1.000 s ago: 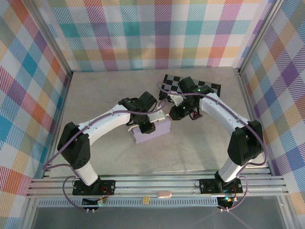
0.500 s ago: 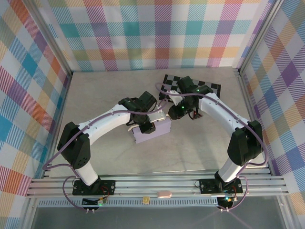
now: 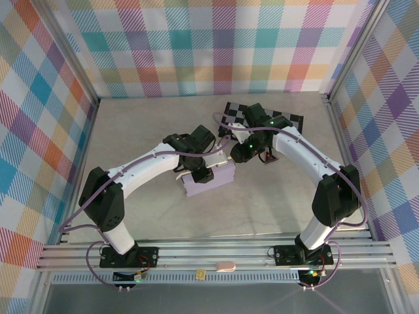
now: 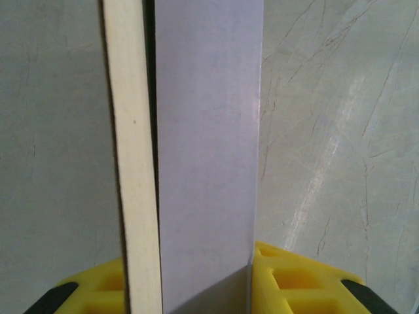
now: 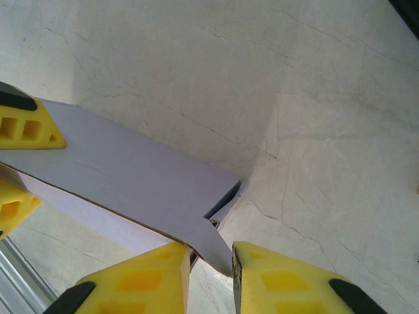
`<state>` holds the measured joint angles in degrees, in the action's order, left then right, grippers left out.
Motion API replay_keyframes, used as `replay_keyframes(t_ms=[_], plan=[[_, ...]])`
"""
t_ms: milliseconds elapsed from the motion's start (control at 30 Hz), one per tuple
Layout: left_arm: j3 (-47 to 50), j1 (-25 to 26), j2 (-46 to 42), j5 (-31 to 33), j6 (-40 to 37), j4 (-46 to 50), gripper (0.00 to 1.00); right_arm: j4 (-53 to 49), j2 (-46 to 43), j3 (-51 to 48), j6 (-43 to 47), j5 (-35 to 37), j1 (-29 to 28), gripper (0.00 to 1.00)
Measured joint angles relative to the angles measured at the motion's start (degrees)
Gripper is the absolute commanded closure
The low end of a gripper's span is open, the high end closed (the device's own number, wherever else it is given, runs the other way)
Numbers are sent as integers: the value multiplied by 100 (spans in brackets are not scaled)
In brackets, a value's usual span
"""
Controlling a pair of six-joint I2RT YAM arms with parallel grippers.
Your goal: Fold the paper box
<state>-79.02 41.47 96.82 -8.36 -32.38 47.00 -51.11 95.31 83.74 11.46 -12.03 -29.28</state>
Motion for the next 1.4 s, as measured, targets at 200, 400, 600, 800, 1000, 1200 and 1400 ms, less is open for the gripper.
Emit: replay_keyframes(t_ms=[200,400,600,800,1000,1200,1400], plan=[[-39,0,33,-2,0,-2,71,2,37,0,-2,-24,0,86],[-94,-4,81,-13,0,2,71,7,33,-11,-24,-37,-7,92],[-162,-11,140,-17,2,9,71,129,-87,-146,-175,55,-31,100],[-247,-37,203,-59,7,70,71,234,-131,-203,-822,175,-74,100],[-258,-52,212,-81,7,74,71,306,-153,-234,-1598,240,-116,100],[-267,-55,219,-81,22,74,70,372,-184,-273,-2009,323,-153,100],[-299,-92,247,-129,66,94,70,944,-586,-870,-2092,529,-256,100]])
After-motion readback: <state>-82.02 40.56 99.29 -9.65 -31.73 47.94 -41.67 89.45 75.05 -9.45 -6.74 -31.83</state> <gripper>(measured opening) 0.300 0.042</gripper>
